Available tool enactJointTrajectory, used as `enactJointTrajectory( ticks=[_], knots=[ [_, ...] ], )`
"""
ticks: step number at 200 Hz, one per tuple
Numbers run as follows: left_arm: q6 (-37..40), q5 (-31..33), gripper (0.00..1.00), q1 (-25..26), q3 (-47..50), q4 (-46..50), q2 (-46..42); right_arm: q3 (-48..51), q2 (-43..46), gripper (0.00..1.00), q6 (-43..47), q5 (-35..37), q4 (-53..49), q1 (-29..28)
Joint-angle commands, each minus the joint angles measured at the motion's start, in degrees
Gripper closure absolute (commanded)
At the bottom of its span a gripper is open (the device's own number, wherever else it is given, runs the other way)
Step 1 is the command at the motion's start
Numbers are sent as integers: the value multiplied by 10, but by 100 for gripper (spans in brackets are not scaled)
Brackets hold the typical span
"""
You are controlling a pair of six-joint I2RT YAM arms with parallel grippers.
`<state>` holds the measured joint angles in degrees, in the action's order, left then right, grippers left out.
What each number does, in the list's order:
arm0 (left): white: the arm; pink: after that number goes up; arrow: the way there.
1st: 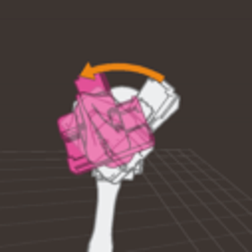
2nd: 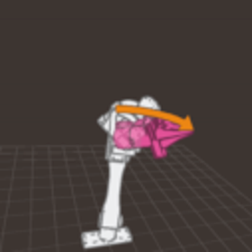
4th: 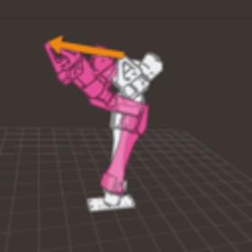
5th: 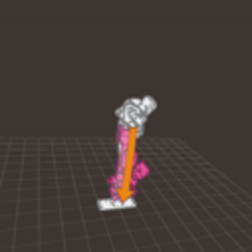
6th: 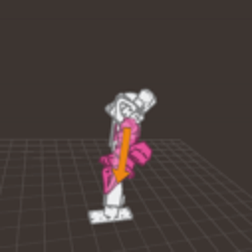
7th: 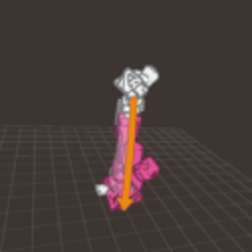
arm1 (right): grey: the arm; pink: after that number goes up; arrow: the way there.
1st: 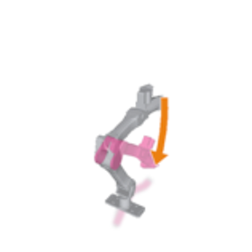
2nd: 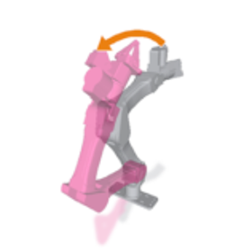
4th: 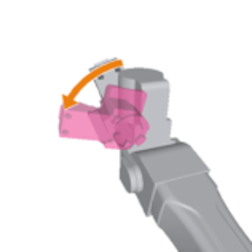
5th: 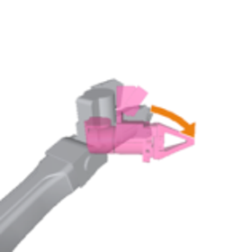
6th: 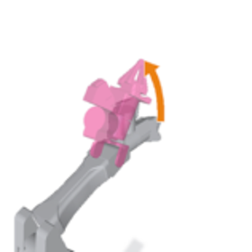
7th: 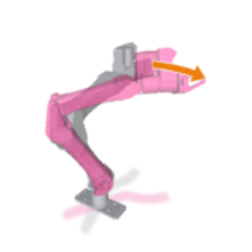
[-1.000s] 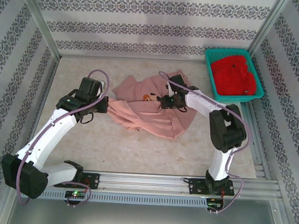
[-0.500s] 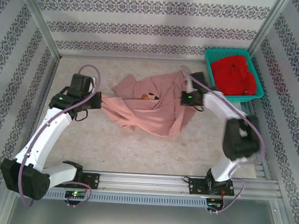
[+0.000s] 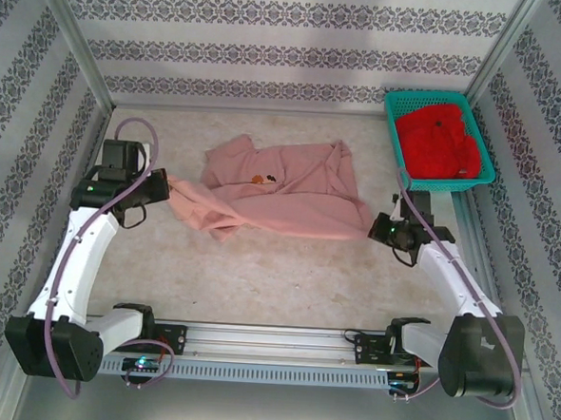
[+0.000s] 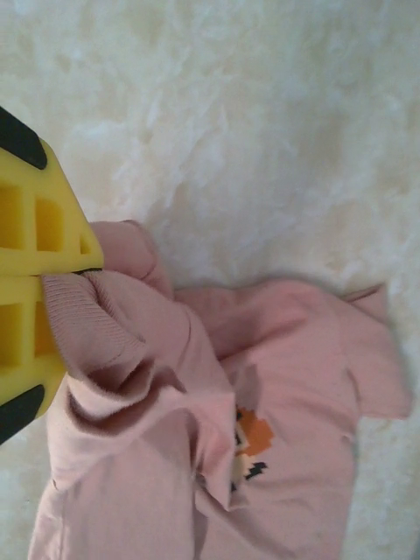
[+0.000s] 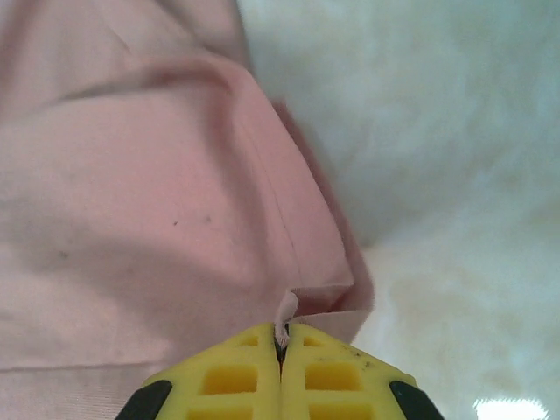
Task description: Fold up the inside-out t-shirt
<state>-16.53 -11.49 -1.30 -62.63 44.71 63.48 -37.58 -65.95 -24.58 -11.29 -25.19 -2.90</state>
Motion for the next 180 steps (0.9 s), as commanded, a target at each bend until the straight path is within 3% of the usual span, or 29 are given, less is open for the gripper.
enactJointTrajectory(
  ticks=[1, 20, 46, 82, 106, 180],
  knots=[
    [16, -12, 100, -5, 19, 16, 2, 13, -15, 87, -28, -18, -6, -27],
    [15, -11, 100, -5, 28, 8, 2, 1, -19, 70, -22, 12, -23, -43],
    [18, -19, 100, -6, 33, 0, 7, -33, -34, 59, -9, 47, -15, -44],
    [17, -30, 100, -6, 37, -12, 7, -103, -126, 57, 45, 83, -34, -56],
    [18, -33, 100, -6, 37, -13, 8, -139, -170, 57, 69, 135, -86, -95],
    [18, -44, 100, -5, 39, -23, 10, -68, -149, 54, 14, 107, -125, -84]
  ],
)
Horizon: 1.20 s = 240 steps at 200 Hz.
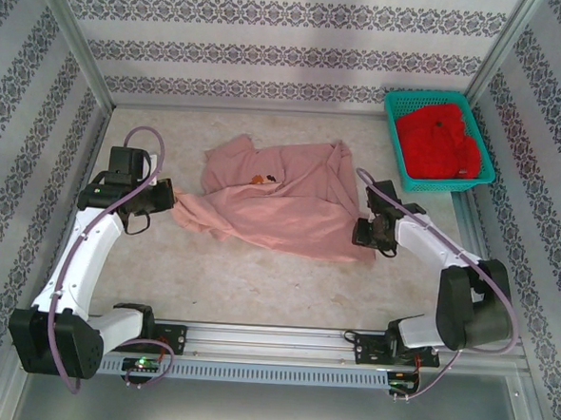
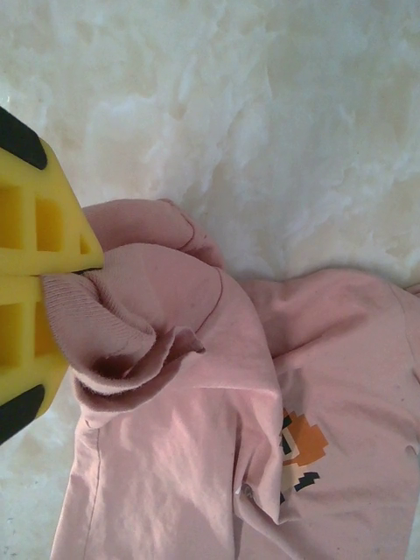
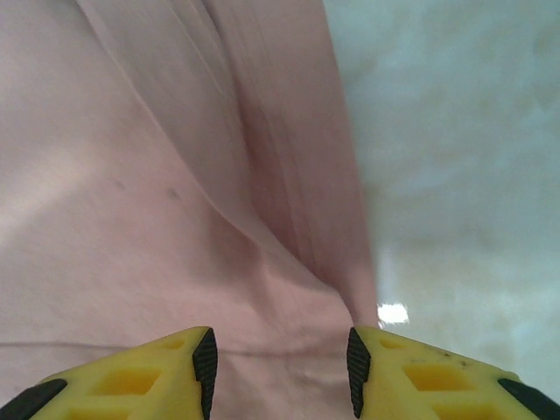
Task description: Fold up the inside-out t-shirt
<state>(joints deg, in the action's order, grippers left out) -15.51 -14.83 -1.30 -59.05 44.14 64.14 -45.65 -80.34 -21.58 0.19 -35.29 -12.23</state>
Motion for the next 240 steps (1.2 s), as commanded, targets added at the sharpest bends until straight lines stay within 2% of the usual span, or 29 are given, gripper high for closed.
enactJointTrajectory(
  ticks=[1, 53, 79, 140, 178, 240],
  knots=[
    [7, -11, 100, -5, 2, -16, 4, 12, -6, 54, -16, -8, -23, 9],
    [9, -17, 100, -6, 8, -18, -2, -29, -61, 56, 2, -41, -6, 14],
    [11, -21, 100, -5, 8, -17, -4, -46, -64, 55, 5, -22, -7, 15],
    [13, -28, 100, -5, 10, -21, -6, -97, -131, 54, 38, 12, -47, 15],
    [17, -30, 100, -5, 9, -21, -3, -111, -157, 57, 48, 5, -55, 10],
    [20, -35, 100, -5, 8, -22, -1, -128, -174, 55, 58, 31, -66, 6]
  ],
)
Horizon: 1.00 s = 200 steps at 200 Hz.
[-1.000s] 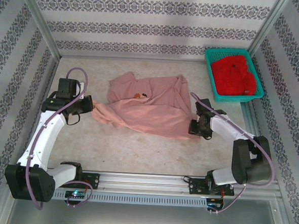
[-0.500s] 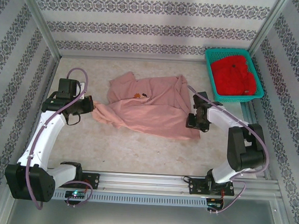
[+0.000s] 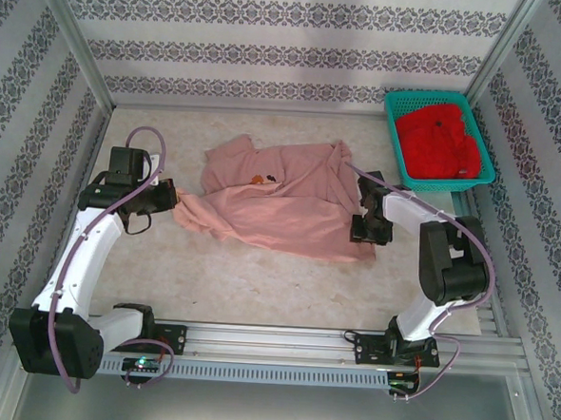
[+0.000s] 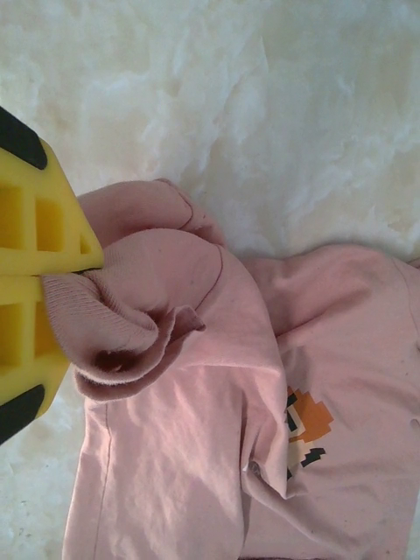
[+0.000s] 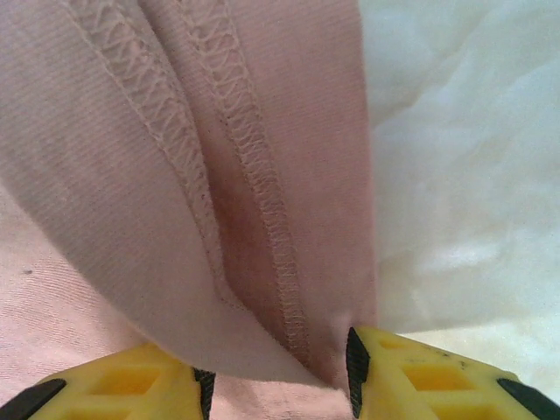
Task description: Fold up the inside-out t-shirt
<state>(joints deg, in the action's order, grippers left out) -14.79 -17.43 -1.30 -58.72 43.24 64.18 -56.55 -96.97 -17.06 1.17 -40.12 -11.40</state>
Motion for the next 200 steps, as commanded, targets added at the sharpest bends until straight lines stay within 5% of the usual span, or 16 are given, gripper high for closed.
enactJointTrajectory(
  ticks=[1, 89, 110, 150, 200],
  knots=[
    [13, -9, 100, -5, 4, -13, -1, -19, -9, 55, 13, 21, -17, -3],
    [12, -5, 100, -5, 5, -12, -6, 1, 19, 100, 10, -9, -13, -13],
    [1, 14, 100, -7, 3, -12, -15, 16, 100, 100, -2, -35, -5, 1],
    [-23, 35, 100, -37, -24, -20, -58, 42, 348, 100, -62, -192, 99, 103],
    [-54, 35, 100, -40, -70, -44, -62, -14, 353, 100, -75, -274, 125, 124]
  ],
)
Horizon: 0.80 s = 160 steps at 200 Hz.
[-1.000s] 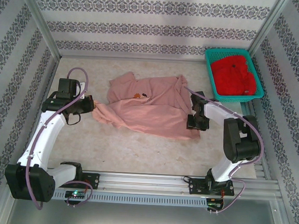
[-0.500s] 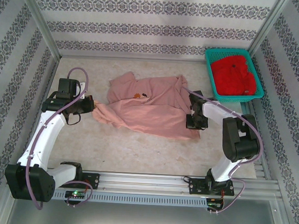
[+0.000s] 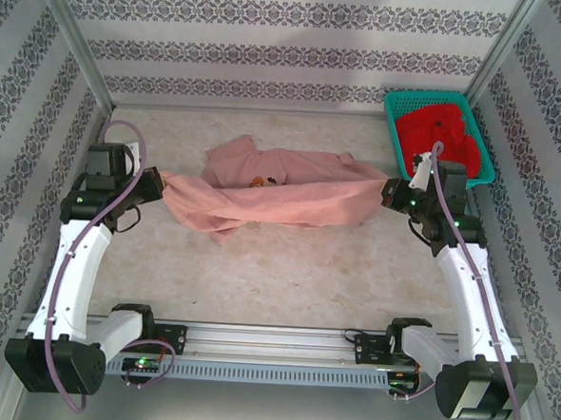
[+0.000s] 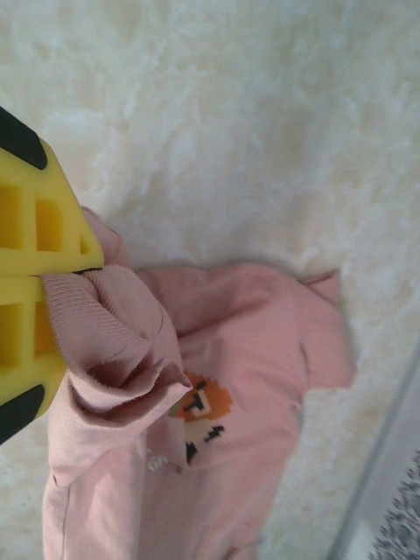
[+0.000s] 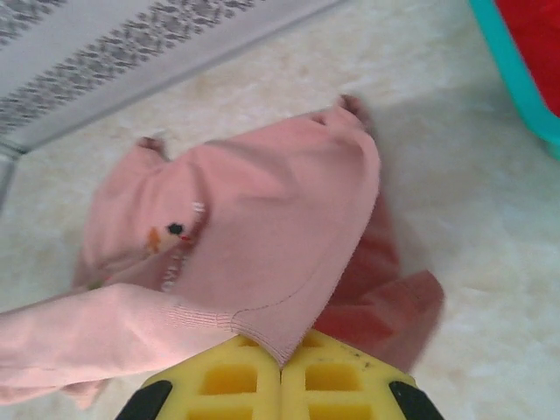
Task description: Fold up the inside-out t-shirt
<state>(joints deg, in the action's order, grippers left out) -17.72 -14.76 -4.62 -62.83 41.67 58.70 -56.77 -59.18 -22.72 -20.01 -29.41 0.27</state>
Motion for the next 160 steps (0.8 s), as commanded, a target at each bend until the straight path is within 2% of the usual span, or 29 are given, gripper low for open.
enactJointTrajectory(
  ticks=[1, 26, 53, 91, 123, 160],
  knots=[
    [-25, 8, 100, -6, -29, -28, -7, -12, -25, 100, -19, -64, 19, 8],
    [-24, 17, 100, -6, -58, -27, -8, -27, -31, 100, -21, -82, 32, 8],
    [-26, 11, 100, -6, -112, -38, -11, -77, -11, 100, -4, -69, 19, 9],
    [0, 44, 100, -6, -286, -31, -38, -228, 69, 100, 2, 5, -4, 9],
    [44, 61, 100, -6, -434, 10, -26, -362, 92, 100, 20, 41, -58, 9],
    [111, 128, 100, -6, -568, 53, -13, -468, 126, 100, 54, 88, -107, 9]
  ],
)
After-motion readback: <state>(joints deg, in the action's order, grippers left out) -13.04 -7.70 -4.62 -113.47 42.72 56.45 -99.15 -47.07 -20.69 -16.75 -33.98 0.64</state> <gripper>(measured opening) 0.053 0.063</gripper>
